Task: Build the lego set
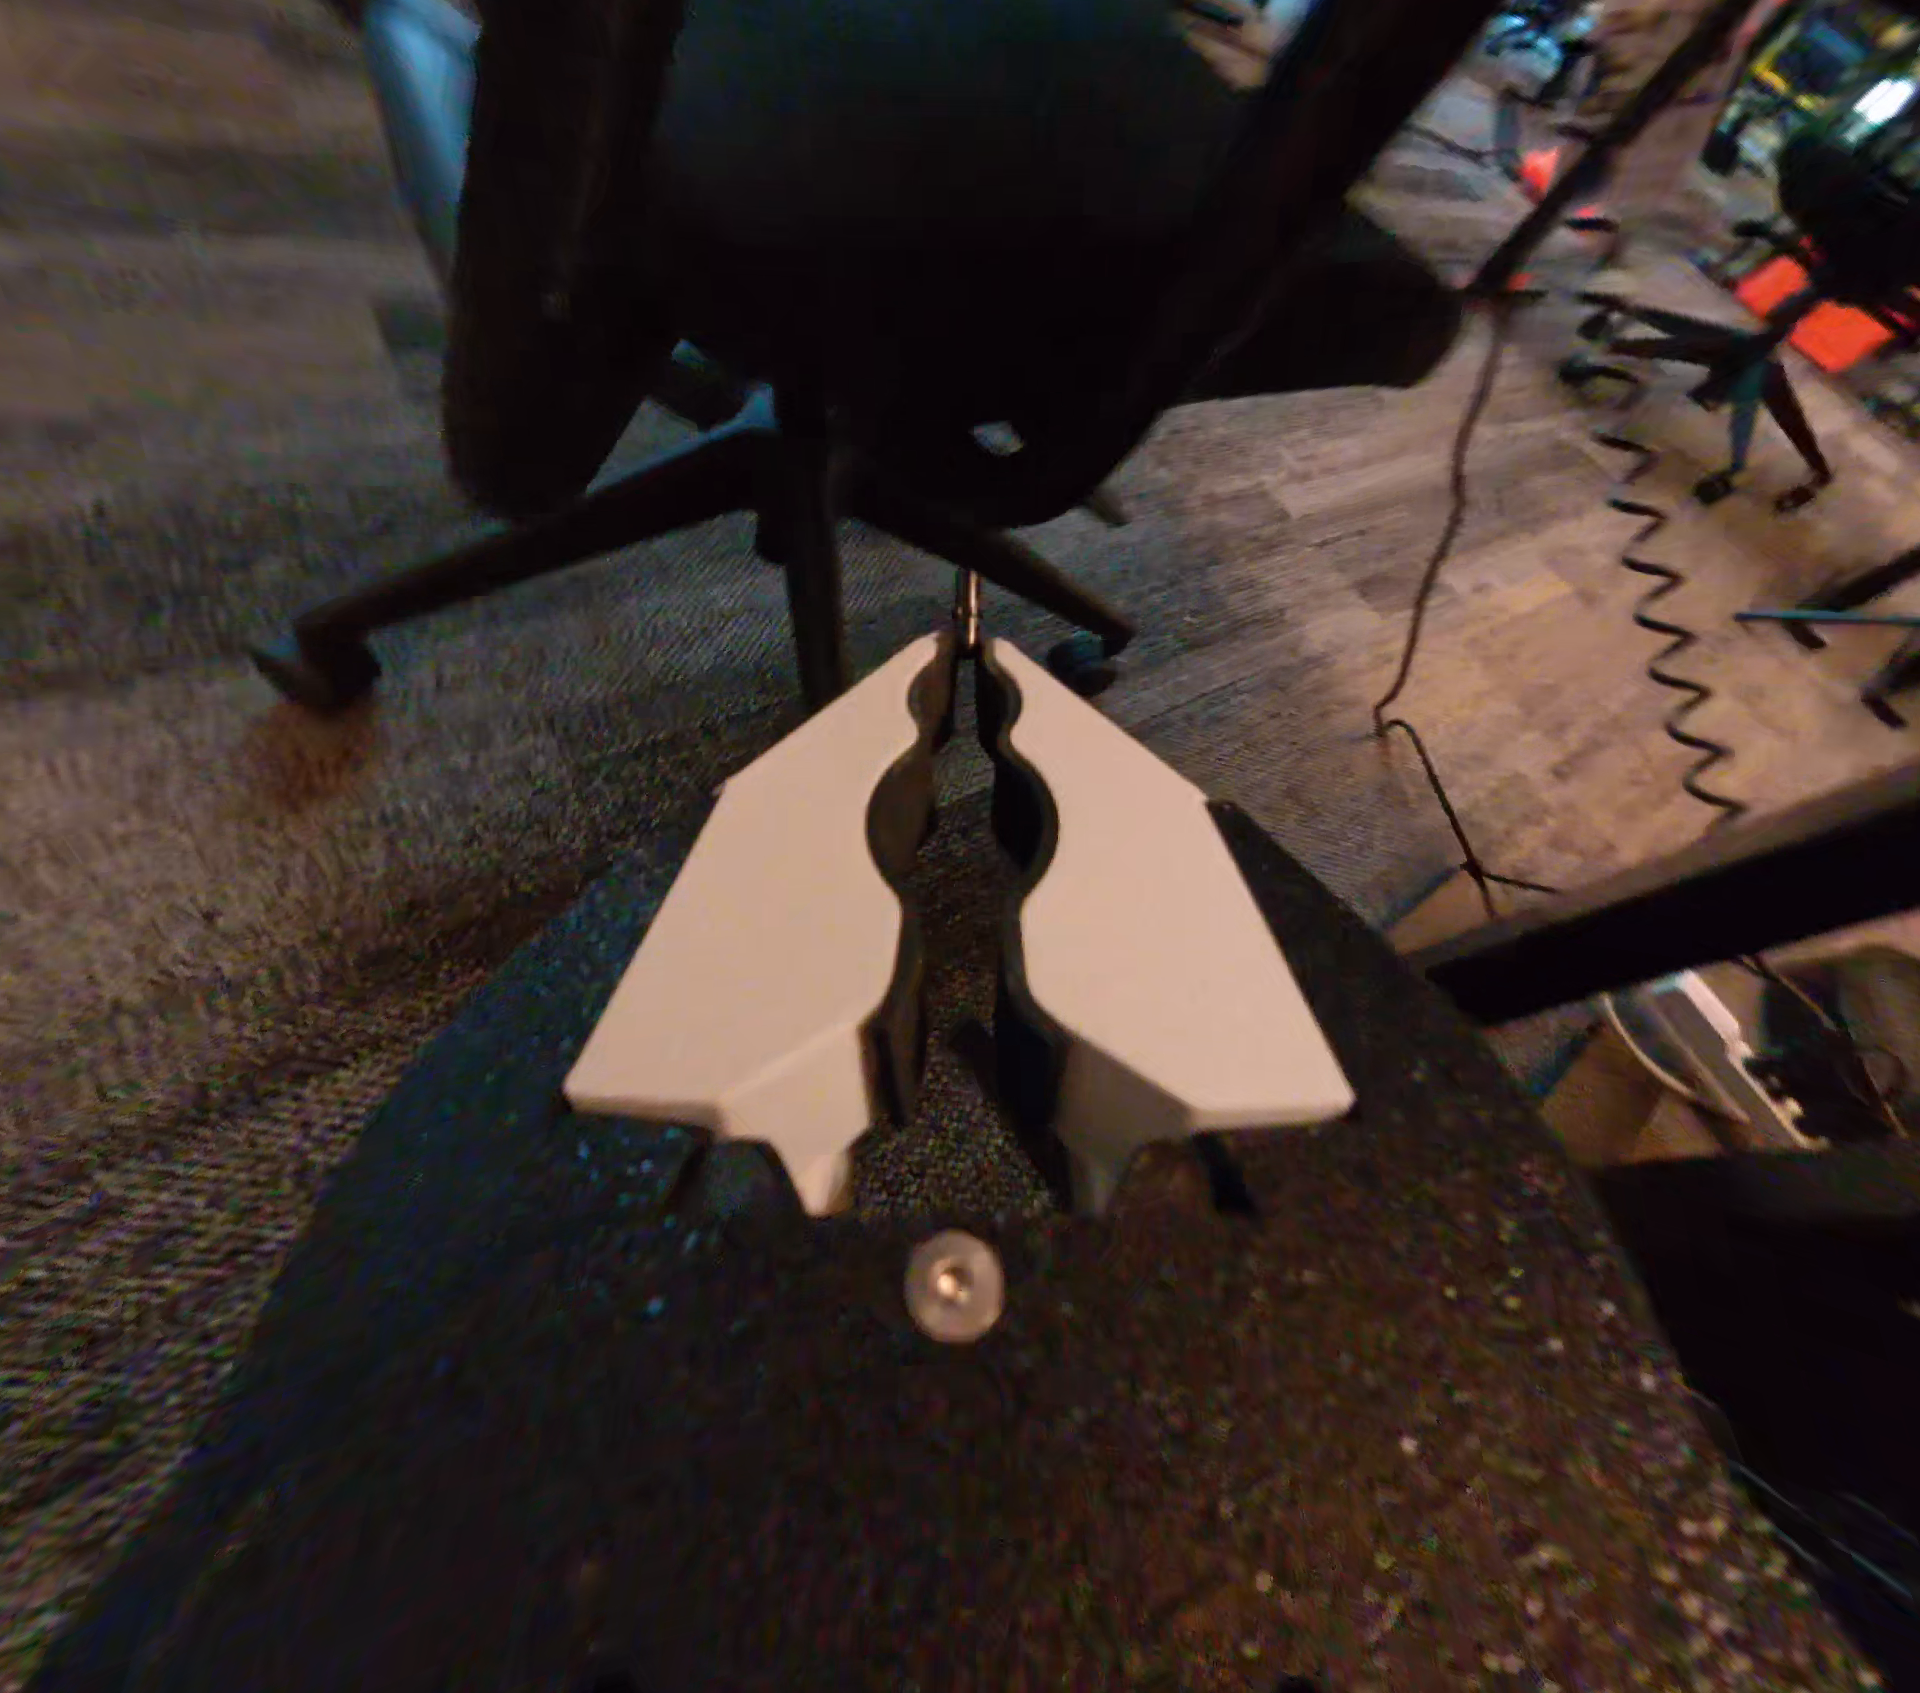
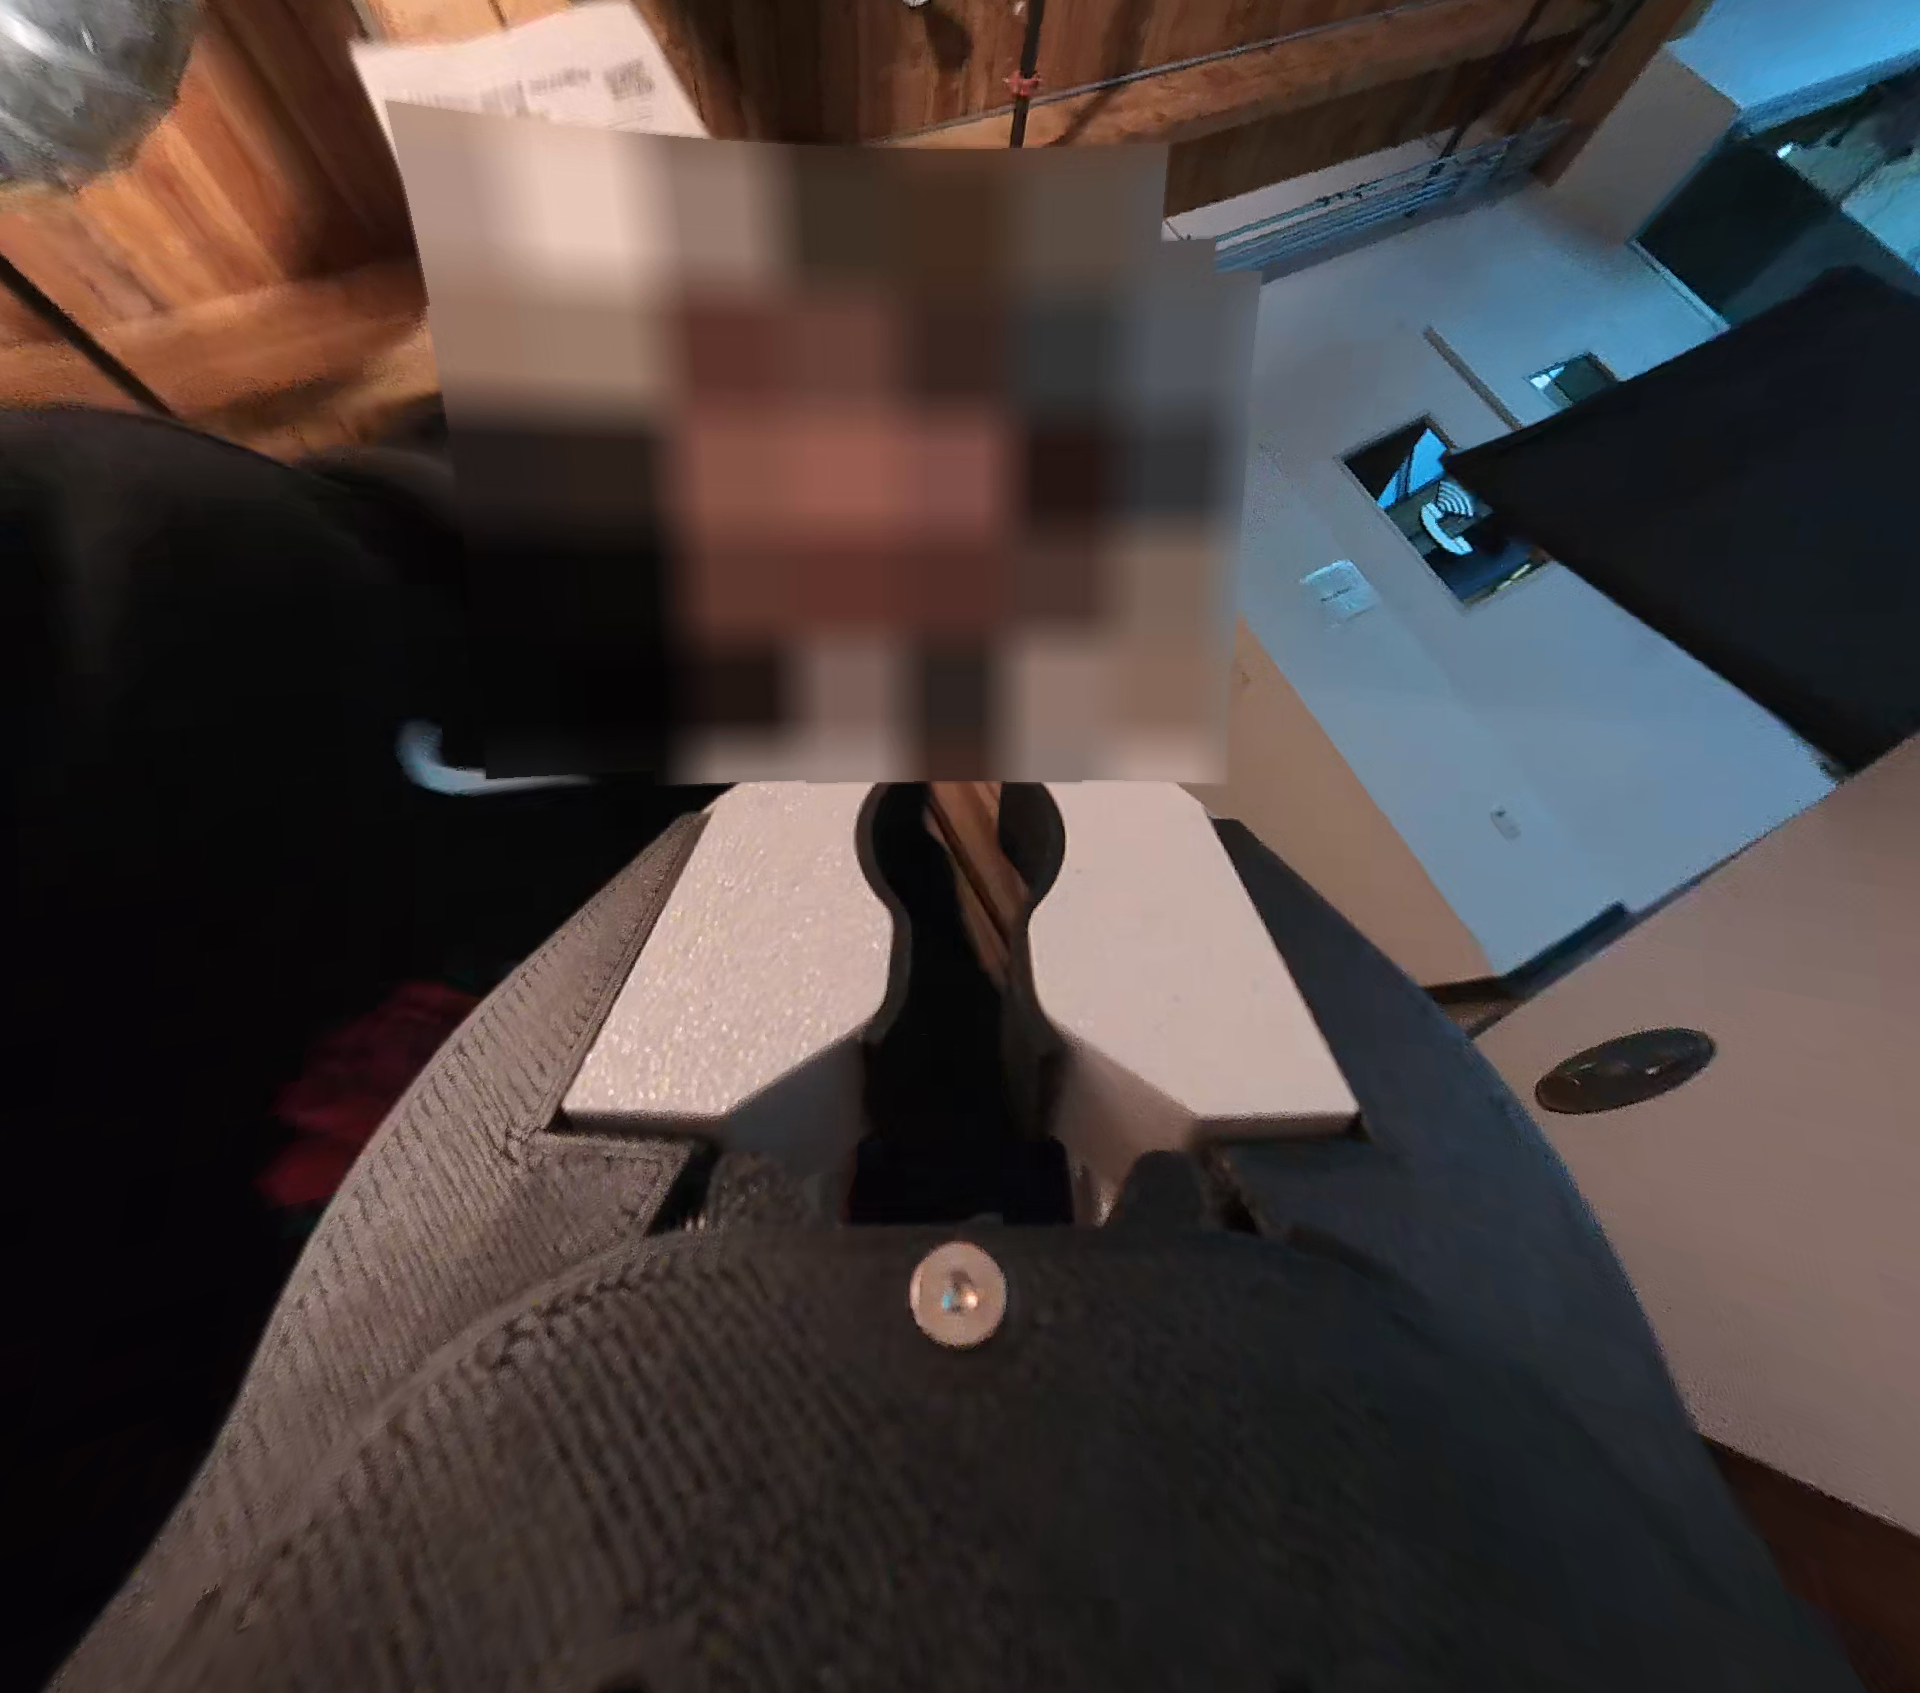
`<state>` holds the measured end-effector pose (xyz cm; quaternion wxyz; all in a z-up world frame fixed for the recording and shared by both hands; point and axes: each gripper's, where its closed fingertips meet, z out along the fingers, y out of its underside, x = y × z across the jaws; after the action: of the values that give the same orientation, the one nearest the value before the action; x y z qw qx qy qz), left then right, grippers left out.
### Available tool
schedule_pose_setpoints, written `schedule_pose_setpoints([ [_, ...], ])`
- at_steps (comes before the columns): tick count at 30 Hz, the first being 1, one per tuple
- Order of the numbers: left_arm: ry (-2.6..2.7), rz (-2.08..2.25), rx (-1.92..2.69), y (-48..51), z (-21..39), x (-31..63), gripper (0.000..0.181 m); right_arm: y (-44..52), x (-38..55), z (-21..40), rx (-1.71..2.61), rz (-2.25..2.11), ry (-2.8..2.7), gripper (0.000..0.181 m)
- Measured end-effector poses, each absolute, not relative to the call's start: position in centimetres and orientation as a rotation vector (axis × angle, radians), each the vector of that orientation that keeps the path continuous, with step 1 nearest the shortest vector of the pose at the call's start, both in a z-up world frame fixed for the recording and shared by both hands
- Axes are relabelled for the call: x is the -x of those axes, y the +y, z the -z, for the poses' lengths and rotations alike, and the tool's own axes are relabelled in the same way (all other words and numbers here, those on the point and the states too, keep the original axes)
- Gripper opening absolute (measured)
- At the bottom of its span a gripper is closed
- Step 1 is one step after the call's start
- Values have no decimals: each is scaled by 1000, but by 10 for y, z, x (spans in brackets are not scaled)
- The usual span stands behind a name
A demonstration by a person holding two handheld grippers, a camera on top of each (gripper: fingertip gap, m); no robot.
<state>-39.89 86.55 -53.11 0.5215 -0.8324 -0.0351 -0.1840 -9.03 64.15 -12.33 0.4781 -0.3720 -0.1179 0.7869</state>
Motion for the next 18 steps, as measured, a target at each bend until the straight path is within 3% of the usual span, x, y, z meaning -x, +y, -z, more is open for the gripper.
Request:
schedule_pose_setpoints([
  [8,212,353,1660,733,285,317,3,604,107,118,964,-1735,-392,5],
  [12,482,483,1418,638,150,222,2,498,99,86,997,-1497,-439,7],
  [18,1147,884,1151,450,82,26,1,334,3,65,1068,-1178,-355,5],
])
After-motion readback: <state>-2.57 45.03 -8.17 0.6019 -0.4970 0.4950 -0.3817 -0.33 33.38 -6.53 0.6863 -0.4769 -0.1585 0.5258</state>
